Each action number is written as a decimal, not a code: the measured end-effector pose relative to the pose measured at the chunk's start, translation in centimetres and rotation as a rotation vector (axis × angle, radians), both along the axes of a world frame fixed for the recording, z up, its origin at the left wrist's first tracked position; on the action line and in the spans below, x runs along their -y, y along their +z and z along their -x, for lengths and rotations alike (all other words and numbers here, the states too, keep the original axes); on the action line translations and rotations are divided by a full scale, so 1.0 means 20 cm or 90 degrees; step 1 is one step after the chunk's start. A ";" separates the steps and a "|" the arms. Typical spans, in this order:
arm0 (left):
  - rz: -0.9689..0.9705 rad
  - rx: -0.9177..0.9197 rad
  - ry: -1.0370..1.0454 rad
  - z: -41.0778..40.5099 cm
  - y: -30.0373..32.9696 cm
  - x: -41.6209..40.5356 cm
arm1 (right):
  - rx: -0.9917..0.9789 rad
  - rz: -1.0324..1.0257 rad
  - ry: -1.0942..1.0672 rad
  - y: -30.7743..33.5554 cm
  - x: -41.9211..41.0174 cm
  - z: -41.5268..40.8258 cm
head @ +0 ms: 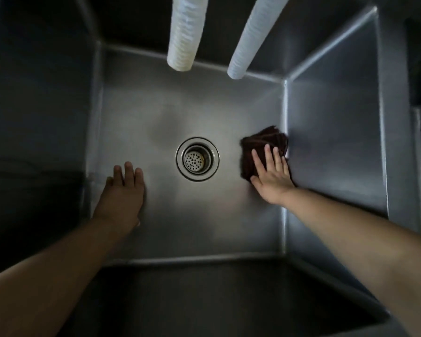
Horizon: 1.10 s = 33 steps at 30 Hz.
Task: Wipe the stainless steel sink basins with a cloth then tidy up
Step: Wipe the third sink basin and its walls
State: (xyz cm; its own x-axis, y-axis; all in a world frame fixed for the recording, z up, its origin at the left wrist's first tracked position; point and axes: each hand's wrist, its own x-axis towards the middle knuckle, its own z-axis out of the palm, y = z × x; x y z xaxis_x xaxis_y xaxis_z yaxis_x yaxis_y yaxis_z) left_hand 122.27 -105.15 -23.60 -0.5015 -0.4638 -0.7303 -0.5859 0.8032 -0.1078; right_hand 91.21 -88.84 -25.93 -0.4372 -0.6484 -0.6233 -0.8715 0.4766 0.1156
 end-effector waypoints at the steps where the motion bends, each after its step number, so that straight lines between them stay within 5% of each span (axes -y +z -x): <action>1: -0.003 -0.006 -0.001 0.00 0.00 0.00 | 0.009 -0.031 0.016 0.01 -0.06 -0.04; 8: -0.017 -0.002 0.002 0.00 0.03 0.01 | 0.069 -0.216 0.210 0.12 -0.44 -0.26; 17: -0.045 -0.003 0.020 0.00 0.02 0.03 | -0.014 -0.090 0.319 0.06 -0.31 -0.29; 24: -0.040 -0.026 0.027 -0.02 -0.01 0.03 | 0.072 0.092 0.406 0.00 -0.02 -0.54; 33: -0.013 -0.025 0.013 -0.02 -0.05 0.01 | 0.176 0.082 0.485 -0.09 0.11 -0.78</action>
State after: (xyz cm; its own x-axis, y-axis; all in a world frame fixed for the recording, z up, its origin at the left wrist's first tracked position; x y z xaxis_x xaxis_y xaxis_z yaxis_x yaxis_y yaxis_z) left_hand 122.58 -105.36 -24.54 -0.5207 -0.4591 -0.7198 -0.6060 0.7926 -0.0672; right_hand 106.84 -90.96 -27.78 0.3104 -0.7795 -0.5441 -0.9505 -0.2622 -0.1665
